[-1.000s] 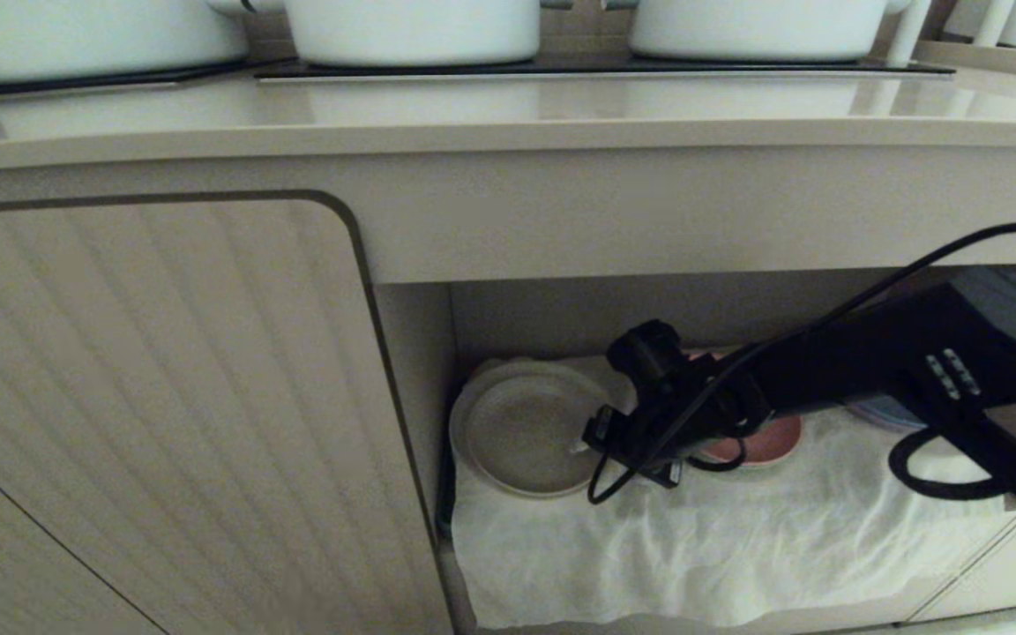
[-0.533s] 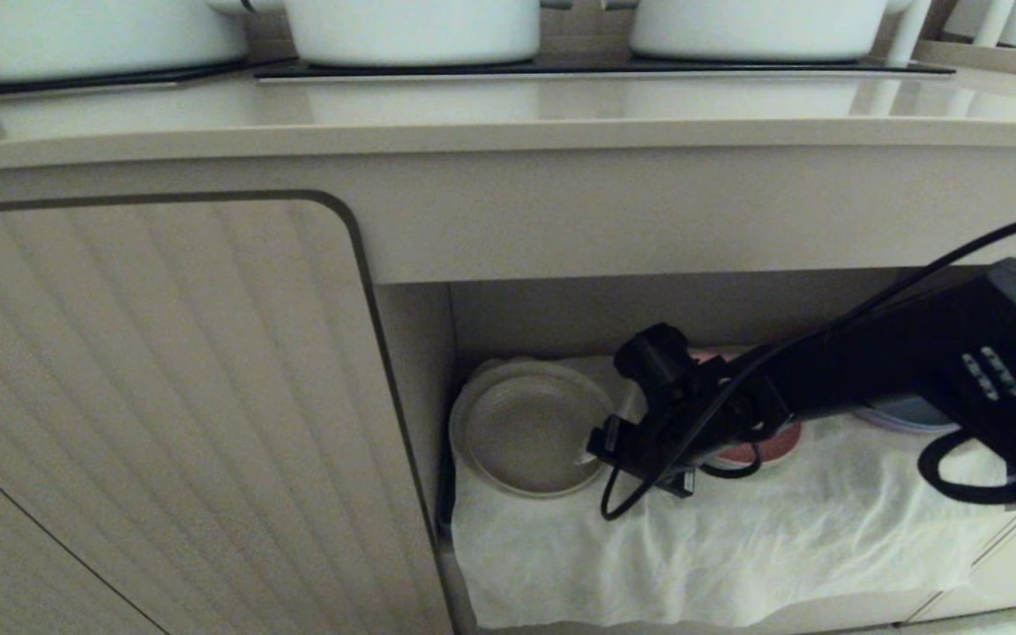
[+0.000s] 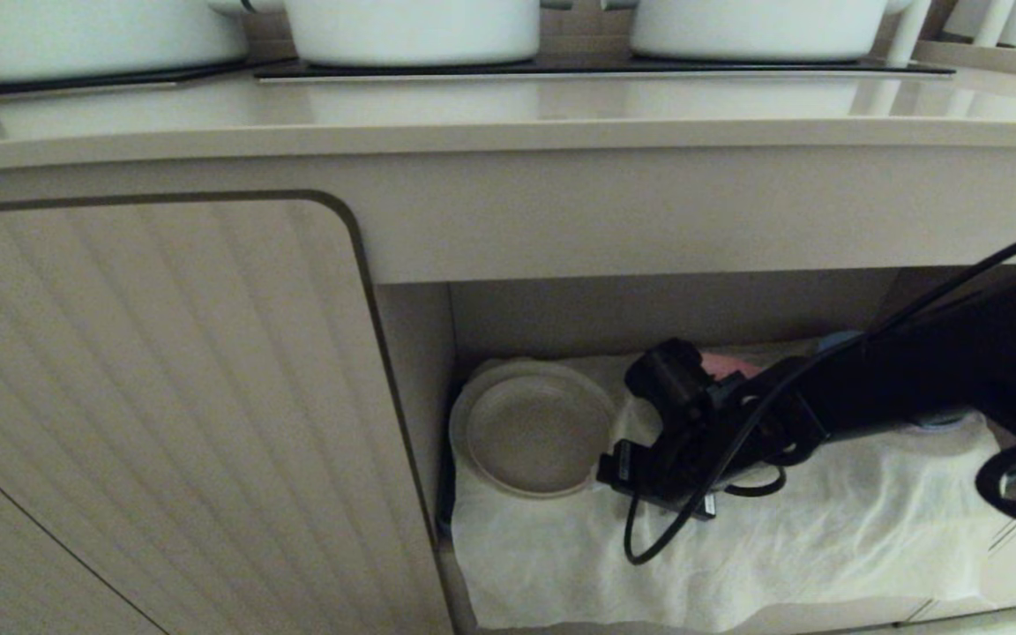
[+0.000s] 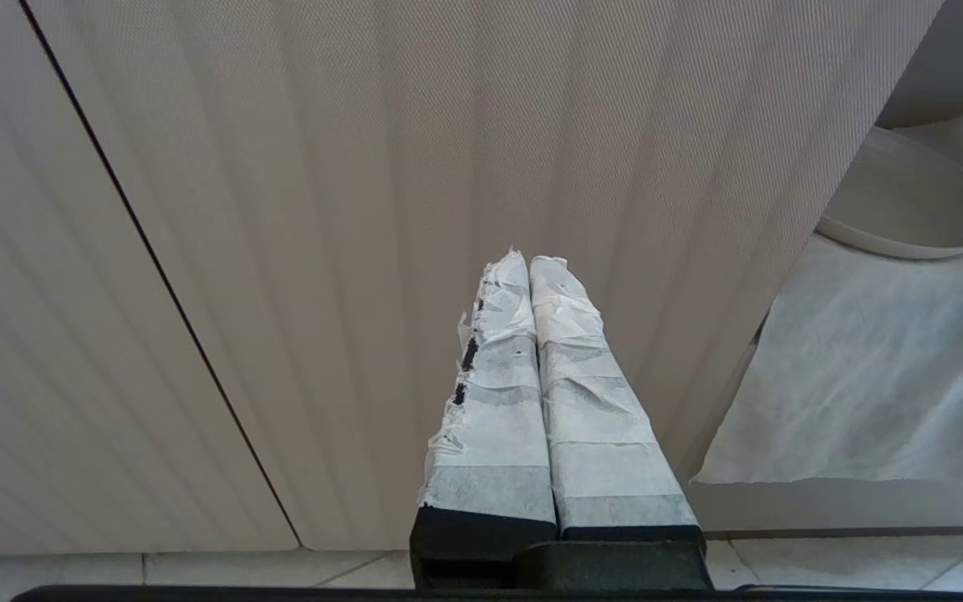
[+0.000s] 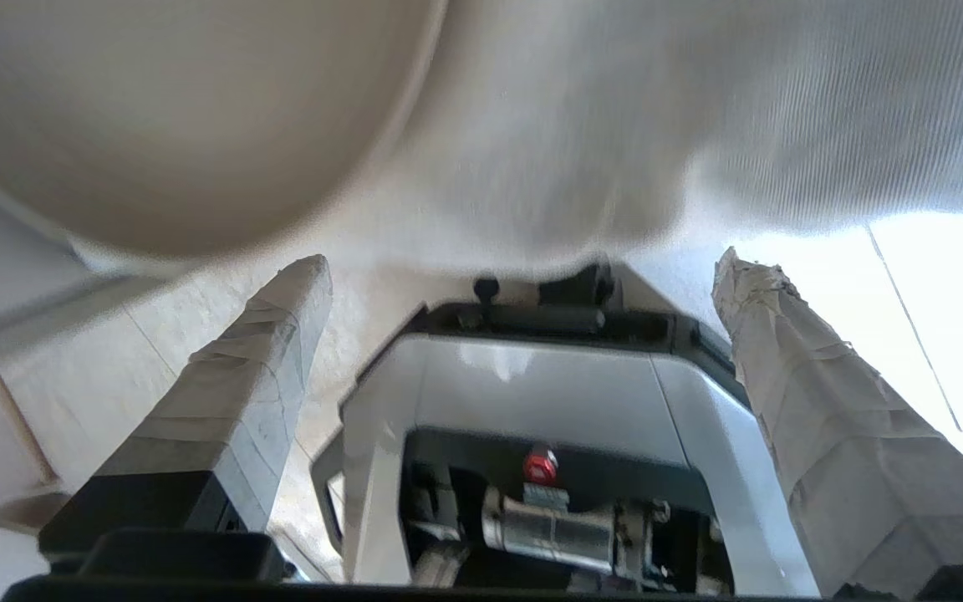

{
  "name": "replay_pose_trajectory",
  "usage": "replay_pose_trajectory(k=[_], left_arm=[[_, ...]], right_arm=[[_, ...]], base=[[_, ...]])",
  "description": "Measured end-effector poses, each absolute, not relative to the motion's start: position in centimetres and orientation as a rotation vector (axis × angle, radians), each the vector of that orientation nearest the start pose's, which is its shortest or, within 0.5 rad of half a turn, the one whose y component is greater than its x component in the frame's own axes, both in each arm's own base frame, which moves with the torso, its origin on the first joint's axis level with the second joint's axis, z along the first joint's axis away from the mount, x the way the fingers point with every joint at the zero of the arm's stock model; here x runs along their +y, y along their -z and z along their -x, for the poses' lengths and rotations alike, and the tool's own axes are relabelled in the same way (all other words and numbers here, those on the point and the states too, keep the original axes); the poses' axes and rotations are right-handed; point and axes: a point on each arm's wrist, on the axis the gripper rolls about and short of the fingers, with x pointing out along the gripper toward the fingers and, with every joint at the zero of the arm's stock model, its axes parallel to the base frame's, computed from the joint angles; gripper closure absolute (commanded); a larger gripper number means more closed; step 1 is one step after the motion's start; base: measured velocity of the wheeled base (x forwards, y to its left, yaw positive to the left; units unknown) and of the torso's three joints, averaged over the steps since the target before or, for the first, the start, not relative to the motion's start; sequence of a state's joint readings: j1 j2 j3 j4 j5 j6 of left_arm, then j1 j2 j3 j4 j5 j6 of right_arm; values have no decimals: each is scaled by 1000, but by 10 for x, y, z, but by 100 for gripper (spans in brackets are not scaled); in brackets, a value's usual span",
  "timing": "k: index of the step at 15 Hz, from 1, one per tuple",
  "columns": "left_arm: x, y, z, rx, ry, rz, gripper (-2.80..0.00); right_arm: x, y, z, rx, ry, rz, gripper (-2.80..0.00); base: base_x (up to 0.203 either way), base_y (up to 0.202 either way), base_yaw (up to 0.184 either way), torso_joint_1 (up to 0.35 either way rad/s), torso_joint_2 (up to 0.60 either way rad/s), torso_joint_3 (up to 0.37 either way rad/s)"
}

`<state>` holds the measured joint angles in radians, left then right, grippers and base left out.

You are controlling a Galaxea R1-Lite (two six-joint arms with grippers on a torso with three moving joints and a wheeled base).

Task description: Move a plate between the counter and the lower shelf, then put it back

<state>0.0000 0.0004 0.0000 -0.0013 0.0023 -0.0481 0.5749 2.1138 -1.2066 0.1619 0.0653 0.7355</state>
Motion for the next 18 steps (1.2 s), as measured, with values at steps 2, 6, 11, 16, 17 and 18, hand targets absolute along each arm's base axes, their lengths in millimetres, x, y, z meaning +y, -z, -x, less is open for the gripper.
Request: replay_pose_trajectory(k=[2, 6, 11, 16, 17, 18], left_arm=[[0, -76, 23, -1, -3, 49, 0], [0, -76, 23, -1, -2, 48, 0], [0, -76, 23, -1, -3, 48, 0], [0, -76, 23, -1, -3, 49, 0], [0, -76, 23, -1, -3, 49, 0], [0, -76, 23, -1, -2, 49, 0]], right_arm=[[203, -79, -304, 1192, -164, -361, -280], [201, -82, -284, 1198, -169, -319, -280], [191, -85, -244, 1231, -209, -242, -280], [161, -91, -201, 1239, -244, -180, -280], [154, -91, -192, 1237, -246, -163, -280], [147, -90, -182, 1231, -245, -149, 0]], base=[[0, 0, 0, 0, 0, 0], [0, 0, 0, 0, 0, 0], [0, 0, 0, 0, 0, 0], [0, 0, 0, 0, 0, 0], [0, 0, 0, 0, 0, 0], [0, 0, 0, 0, 0, 0]])
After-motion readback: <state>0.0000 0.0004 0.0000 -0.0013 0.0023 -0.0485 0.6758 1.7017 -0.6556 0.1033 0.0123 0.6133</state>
